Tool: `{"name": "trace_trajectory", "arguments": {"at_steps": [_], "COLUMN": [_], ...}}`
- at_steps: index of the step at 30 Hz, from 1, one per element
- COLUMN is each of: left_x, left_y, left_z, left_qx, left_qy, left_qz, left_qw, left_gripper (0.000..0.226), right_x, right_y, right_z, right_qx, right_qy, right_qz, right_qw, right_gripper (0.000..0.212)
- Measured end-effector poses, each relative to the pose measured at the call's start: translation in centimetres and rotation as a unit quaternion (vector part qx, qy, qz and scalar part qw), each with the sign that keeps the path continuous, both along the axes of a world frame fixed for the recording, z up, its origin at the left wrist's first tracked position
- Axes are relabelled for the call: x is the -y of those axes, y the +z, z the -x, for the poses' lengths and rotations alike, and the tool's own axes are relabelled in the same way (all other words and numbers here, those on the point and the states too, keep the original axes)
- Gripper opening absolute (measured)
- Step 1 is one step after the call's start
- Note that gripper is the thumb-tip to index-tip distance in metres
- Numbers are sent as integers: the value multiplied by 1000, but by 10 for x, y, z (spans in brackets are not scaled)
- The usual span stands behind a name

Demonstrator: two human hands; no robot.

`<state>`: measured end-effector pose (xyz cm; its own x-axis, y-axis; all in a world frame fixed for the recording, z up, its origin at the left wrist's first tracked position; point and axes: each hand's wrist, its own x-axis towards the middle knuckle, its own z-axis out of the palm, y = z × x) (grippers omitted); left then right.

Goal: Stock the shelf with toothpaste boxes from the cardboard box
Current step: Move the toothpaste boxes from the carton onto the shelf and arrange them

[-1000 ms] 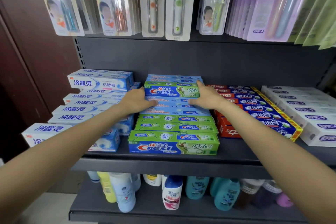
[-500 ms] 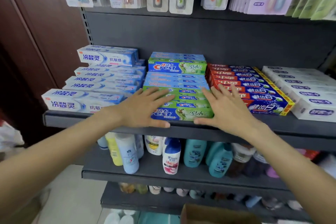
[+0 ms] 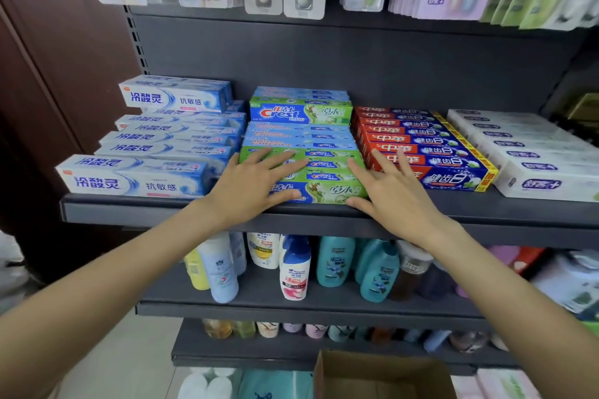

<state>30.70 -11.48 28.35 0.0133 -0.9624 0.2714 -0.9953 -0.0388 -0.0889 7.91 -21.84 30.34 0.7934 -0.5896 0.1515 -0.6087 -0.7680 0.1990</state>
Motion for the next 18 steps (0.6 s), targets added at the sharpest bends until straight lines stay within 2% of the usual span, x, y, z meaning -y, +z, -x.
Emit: {"name": "trace_trajectory", "arguments": {"at_steps": [10, 18], "left_x": [7, -1], "left_y": [-5, 0], "left_z": [-6, 0], "left_qx": [33, -7], "left_qy": [-13, -30], "left_qz": [29, 43], "left_qw": [999, 999], "left_gripper": [67, 71], "right_x": [-10, -25], "right_y": [5, -6], "right_z": [-11, -19], "right_qx": [49, 72], "right_qy": [-27, -38], "right_qz": [13, 30], "right_qw": [998, 996], "right_gripper": [68, 64]}}
